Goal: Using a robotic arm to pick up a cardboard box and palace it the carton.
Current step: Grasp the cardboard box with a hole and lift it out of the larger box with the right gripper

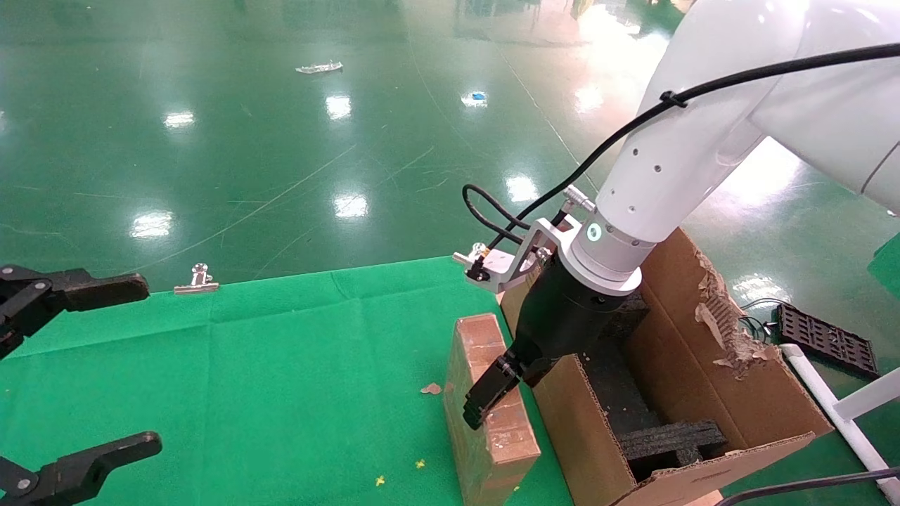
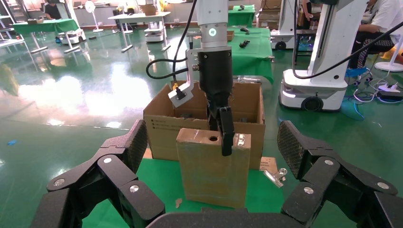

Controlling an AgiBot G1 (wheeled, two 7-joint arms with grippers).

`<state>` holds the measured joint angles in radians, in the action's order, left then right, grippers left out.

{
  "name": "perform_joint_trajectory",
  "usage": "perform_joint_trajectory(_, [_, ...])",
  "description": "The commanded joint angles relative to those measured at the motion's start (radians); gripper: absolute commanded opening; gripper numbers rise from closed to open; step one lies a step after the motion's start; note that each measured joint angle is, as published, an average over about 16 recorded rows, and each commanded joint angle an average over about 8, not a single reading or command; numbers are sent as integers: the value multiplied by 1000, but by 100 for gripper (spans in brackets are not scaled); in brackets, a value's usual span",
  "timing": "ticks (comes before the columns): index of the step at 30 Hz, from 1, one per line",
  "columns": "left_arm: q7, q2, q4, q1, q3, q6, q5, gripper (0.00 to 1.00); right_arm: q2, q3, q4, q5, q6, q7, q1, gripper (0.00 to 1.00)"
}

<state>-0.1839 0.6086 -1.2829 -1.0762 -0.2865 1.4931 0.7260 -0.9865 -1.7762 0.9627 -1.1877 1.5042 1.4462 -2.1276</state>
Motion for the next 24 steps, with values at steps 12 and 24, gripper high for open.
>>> perform_joint_trajectory(12, [0,0,0,0,-1,0,-1,0,11,-16,64,-34,-15,38,-5,0])
perform_joint_trajectory(24, [1,-1,0,0,-2,-1,-1,0,21,-24,93,-48,-25,52,0,0])
